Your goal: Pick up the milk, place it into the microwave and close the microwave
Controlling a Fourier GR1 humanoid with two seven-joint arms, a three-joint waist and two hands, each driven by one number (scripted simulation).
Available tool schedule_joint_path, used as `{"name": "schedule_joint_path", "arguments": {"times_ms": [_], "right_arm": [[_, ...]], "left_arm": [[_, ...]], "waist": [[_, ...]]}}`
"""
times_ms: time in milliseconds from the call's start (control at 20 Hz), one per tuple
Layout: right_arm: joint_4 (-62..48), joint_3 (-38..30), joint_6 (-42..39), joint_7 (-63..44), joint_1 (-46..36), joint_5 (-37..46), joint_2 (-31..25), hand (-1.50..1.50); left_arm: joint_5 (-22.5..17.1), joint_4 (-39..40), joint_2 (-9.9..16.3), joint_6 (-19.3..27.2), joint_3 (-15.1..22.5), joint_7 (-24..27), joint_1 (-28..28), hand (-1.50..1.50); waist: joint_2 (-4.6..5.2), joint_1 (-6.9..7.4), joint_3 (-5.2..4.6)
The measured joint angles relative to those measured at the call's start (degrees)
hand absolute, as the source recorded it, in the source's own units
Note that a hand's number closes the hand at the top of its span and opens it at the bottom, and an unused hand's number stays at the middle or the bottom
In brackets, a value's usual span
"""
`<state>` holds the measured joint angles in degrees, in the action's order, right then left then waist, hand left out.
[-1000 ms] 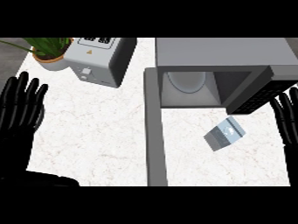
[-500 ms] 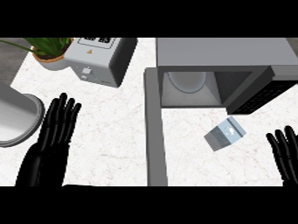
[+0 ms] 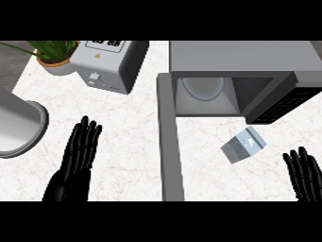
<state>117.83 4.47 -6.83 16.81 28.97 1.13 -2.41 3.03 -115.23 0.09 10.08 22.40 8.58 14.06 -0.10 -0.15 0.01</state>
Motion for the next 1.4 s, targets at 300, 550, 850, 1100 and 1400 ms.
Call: {"name": "schedule_joint_path", "arguments": {"times_ms": [300,550,850,1100,1400], "right_arm": [[-8.88,-1.38,2.17,6.2,-2.58,1.64,1.58,-1.5],[-16.42,-3.53,3.2,9.05,-7.01,1.68,1.33,-1.5],[-29.09,-7.38,4.7,13.2,-15.22,2.56,0.53,-1.5],[-39.78,-9.68,7.56,18.34,-20.79,4.42,0.5,-1.5],[-52.38,-13.46,9.91,23.1,-28.73,5.07,-1.57,-1.5]], "left_arm": [[1.35,0.94,0.23,2.35,4.42,3.5,3.11,-1.5],[-0.52,3.66,0.37,2.29,4.32,4.99,2.22,-1.5],[-2.92,1.75,2.68,0.95,4.61,6.05,5.4,-1.5],[-6.1,2.93,4.49,-1.03,1.95,8.32,6.05,-1.5],[-10.06,0.65,7.93,-4.04,-1.55,9.5,9.2,-1.5]], "waist": [[0.02,0.17,0.01],[0.06,0.17,0.0],[0.09,0.38,0.01],[0.11,0.44,0.0],[0.12,0.56,0.02]]}}
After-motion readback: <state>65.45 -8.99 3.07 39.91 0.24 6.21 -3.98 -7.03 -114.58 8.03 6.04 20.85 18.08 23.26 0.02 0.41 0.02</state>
